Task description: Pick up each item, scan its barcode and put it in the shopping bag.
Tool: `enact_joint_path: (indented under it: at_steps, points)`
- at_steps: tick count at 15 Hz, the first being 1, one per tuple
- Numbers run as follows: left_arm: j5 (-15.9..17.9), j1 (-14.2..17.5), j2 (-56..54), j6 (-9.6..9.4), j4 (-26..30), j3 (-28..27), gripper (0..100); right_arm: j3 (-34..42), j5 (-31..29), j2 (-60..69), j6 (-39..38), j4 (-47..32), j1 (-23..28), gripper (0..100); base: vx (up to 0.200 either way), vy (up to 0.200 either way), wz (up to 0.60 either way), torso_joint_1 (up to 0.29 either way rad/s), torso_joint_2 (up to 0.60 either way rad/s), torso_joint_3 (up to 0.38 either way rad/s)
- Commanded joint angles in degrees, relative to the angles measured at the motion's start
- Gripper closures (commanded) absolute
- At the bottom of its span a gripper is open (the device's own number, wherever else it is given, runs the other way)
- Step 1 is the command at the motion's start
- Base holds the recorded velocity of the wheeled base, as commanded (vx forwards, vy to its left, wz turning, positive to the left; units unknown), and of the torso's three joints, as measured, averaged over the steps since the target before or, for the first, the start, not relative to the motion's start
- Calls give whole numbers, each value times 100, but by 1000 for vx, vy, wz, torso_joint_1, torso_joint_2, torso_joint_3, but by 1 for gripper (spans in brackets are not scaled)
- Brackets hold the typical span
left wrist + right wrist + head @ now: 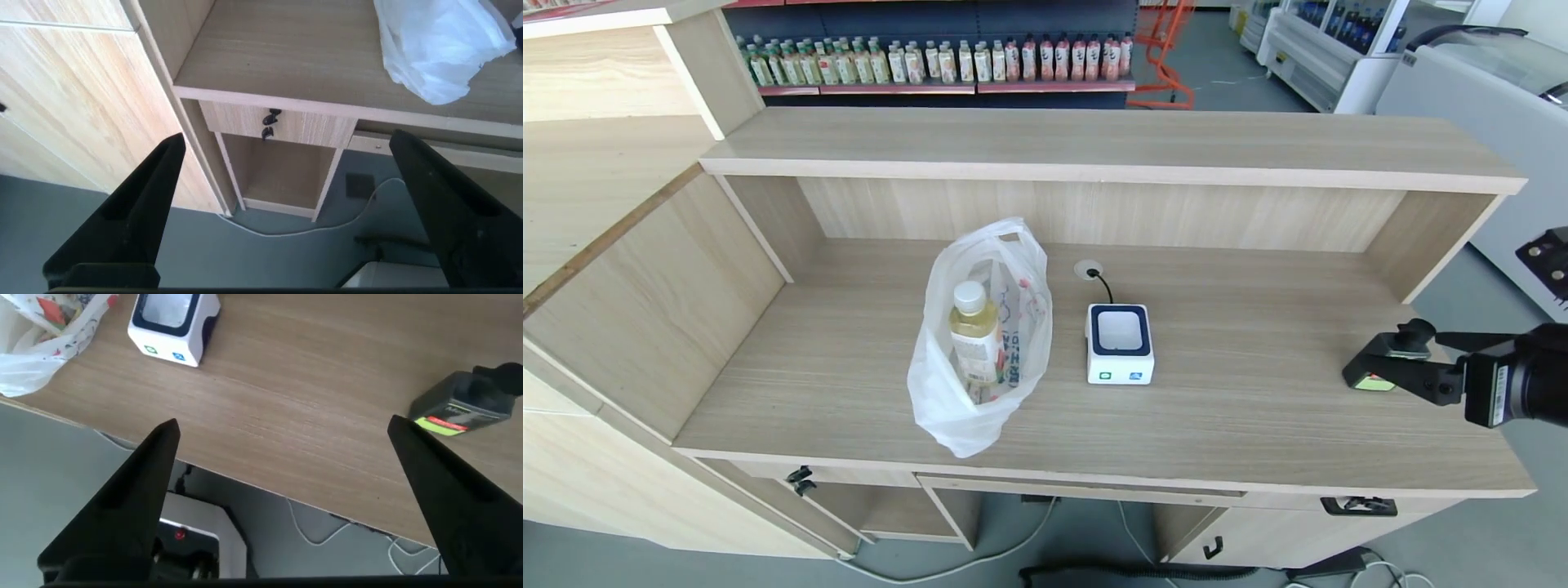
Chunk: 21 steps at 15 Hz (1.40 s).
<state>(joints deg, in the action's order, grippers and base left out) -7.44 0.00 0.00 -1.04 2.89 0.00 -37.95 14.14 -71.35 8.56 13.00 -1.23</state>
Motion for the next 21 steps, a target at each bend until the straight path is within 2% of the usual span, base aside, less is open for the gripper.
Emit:
enact_joint_path:
  at_steps: [1, 4, 7, 11, 15, 17, 21]
  points:
    - [-3, 0, 9, -2, 1, 0, 0, 16, -8, -10, 6, -51, 62, 0, 0, -200, 0, -2, -2, 2]
    - [-3, 0, 9, -2, 1, 0, 0, 16, -8, -19, 111, -175, 158, 0, 0, -200, 0, 2, 5, 2]
    - [-3, 0, 9, -2, 1, 0, 0, -28, -61, -221, 849, -262, 598, 0, 0, -200, 0, 4, 2, 4]
    - [-3, 0, 9, -2, 1, 0, 0, -46, -61, -300, 972, -280, 642, 0, 0, -200, 0, 4, 4, 1]
    - [-3, 0, 9, 16, 1, 0, 0, -55, -69, -634, 1966, -491, 949, 0, 0, -200, 0, 2, 1, 4]
    - [-3, 0, 9, 16, 1, 0, 0, -169, -148, -1030, 2581, -491, 1064, 0, 0, 0, 0, 0, 0, 0]
    - [-3, 0, 9, 16, 1, 0, 0, -283, -272, -1487, 3345, -491, 1020, 0, 0, 0, 0, 0, 0, 0]
